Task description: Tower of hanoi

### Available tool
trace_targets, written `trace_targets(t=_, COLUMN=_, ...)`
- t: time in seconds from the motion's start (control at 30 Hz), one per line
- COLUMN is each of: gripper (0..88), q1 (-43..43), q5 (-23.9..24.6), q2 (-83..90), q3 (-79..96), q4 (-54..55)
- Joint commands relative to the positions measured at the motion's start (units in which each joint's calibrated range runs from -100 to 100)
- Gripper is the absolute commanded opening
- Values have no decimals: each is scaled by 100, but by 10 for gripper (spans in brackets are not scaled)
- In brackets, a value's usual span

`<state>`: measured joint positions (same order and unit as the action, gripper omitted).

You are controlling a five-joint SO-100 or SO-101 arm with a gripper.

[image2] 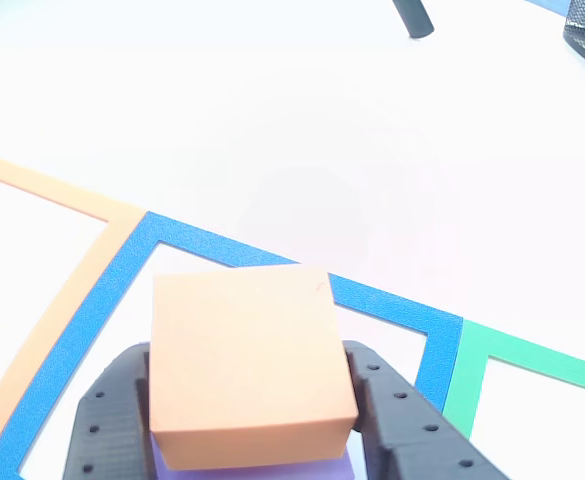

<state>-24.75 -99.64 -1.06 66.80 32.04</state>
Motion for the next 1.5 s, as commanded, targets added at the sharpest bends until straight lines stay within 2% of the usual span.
trace_targets(t=0.0, gripper=115, q1=-56, q5=-36, q2=29, q3=-171, q4=156)
trace_targets(t=0.43, gripper=117, q1=-56, q5=-36, q2=-100, q3=-125, q4=253)
trace_targets(t=1.17, gripper=181, q1=88, q5=-36, q2=-165, q3=38, q4=415)
trace_targets(t=1.4, gripper=220, q1=97, q5=-36, q2=-165, q3=166, q4=528)
trace_targets(t=1.47, gripper=261, q1=88, q5=-36, q2=-165, q3=193, q4=577)
